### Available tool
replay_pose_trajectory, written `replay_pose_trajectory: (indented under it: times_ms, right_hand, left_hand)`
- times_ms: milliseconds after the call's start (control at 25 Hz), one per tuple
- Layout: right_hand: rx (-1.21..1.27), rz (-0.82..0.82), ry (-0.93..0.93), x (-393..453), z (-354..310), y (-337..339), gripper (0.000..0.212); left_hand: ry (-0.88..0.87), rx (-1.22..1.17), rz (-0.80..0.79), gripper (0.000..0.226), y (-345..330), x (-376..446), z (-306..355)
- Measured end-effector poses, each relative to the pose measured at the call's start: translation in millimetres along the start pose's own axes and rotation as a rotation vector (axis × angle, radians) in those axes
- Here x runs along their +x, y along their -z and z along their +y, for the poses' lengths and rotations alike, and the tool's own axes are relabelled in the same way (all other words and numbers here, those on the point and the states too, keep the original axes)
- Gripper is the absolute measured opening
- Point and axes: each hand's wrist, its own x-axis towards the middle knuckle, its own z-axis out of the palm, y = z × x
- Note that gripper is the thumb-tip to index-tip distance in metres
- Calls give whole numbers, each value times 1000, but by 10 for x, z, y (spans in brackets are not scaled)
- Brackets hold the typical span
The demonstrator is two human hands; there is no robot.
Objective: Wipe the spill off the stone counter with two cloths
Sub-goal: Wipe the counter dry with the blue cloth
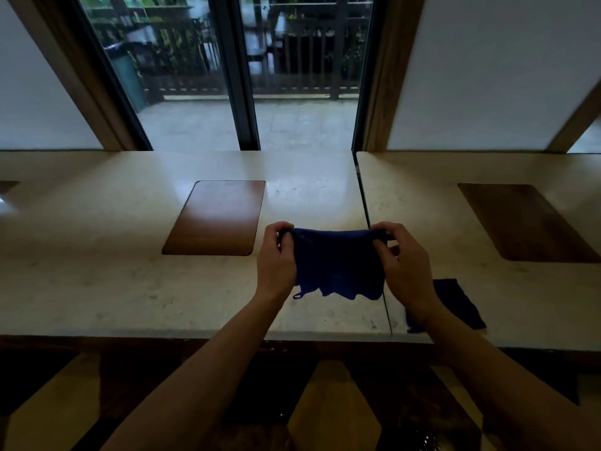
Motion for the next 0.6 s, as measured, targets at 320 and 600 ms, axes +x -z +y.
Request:
replay_pose_trajectory:
  times_ms: [320, 600]
  right_hand:
    - [-6, 34, -31, 63, 19, 9, 21]
    - [-2, 25, -70, 35, 281, -17, 20]
  left_hand:
    - [41, -31, -38, 20, -90, 99, -17]
    - [91, -7, -40, 18, -294, 97, -188]
